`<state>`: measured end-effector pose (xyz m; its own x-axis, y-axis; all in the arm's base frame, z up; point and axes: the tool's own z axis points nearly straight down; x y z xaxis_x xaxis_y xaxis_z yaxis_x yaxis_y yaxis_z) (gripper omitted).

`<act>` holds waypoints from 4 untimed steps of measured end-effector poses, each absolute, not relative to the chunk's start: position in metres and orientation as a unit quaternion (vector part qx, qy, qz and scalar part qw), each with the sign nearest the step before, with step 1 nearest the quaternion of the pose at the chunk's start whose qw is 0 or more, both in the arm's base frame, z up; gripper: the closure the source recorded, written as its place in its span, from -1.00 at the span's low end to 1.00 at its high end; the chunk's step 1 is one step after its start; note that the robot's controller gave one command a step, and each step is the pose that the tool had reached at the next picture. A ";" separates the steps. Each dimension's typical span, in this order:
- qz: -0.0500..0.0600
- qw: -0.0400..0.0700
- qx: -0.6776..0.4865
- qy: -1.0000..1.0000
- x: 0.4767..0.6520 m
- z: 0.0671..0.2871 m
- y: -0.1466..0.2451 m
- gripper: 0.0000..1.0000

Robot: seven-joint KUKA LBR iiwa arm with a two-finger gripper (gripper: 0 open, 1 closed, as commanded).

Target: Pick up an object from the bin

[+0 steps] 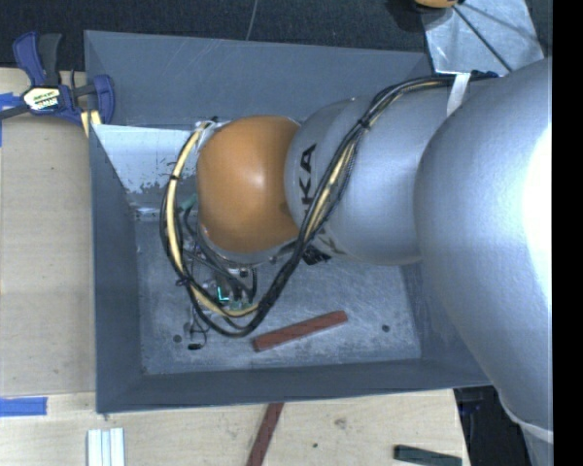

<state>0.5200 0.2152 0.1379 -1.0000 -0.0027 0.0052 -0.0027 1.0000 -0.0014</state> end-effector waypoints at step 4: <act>0.000 -0.002 0.143 -0.990 0.556 0.065 0.159 -1.00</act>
Offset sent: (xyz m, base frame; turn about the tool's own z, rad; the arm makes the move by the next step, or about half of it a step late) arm 0.0352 -0.0739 -0.0679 -0.0765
